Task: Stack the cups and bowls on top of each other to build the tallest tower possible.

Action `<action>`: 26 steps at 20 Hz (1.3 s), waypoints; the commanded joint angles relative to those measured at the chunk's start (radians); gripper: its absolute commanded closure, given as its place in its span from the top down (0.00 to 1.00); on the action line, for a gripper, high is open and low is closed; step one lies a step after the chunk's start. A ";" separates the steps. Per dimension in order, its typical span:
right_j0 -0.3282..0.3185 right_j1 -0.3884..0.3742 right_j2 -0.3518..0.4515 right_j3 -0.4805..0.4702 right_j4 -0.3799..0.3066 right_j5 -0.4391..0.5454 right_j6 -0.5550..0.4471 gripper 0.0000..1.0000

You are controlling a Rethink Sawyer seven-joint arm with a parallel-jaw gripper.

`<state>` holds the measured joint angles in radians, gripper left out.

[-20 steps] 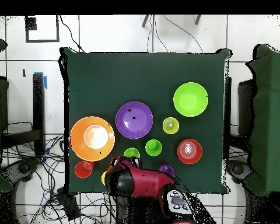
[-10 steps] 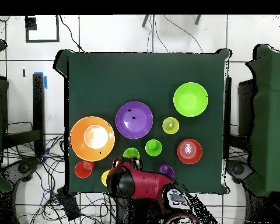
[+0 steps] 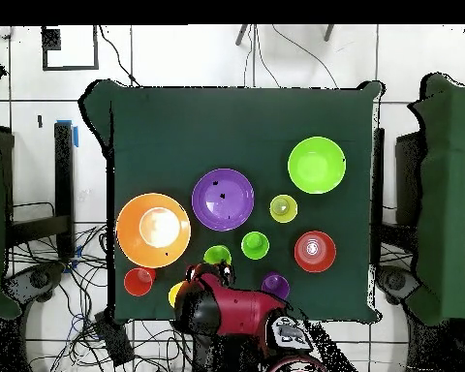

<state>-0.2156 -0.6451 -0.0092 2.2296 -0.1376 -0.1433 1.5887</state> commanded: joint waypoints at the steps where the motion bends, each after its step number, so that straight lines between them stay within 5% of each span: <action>1: 0.018 0.139 0.007 -0.009 -0.023 -0.056 0.181 1.00; 20: 0.009 0.068 0.026 -0.013 -0.003 0.028 0.169 1.00; 26: -0.022 -0.040 0.053 0.033 0.000 0.103 0.163 1.00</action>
<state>-0.1986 -0.6363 -0.0092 2.2457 -0.1380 -0.1520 1.5957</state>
